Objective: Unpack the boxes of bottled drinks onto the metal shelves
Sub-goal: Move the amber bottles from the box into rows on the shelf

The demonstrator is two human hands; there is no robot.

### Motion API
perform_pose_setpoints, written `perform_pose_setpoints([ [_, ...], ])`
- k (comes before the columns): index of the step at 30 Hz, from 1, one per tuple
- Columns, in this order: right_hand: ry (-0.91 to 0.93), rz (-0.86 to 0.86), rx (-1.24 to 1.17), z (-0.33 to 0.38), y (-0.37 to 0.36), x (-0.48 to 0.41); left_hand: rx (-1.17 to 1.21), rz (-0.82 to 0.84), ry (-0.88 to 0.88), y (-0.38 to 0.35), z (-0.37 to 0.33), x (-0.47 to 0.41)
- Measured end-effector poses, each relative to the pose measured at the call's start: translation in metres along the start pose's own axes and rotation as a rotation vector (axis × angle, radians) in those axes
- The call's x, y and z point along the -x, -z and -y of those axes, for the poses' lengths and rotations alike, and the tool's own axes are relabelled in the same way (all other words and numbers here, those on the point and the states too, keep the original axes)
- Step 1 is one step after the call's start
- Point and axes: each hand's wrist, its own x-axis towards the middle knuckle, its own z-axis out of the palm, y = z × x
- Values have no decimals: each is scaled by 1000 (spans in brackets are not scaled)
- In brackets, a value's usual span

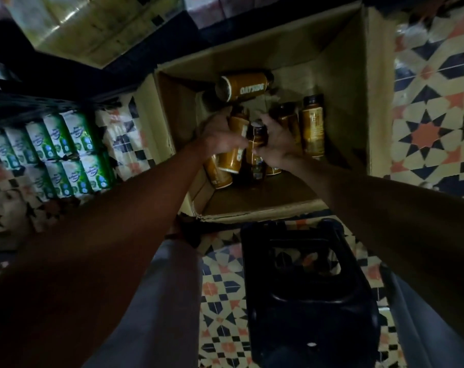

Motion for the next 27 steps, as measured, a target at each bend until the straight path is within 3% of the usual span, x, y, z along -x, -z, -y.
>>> perform_pose_setpoints([
  [3,9,37,39,0,11,4,-126,51,-26,-3,-4,31],
  [7,36,42,33,3,20,6,19,-28,-15,-14,7,47],
  [10,40,-1,38,0,23,8,81,-97,-101,-17,9,53],
  [14,89,13,58,-4,29,25,52,47,-266,1,3,62],
  [18,146,10,30,2,31,59,-74,117,-318,16,-6,74],
  [22,182,-67,9,14,33,96,-54,28,-350,17,-14,115],
  [27,178,-185,-82,44,56,161,171,-104,-323,25,-19,190],
])
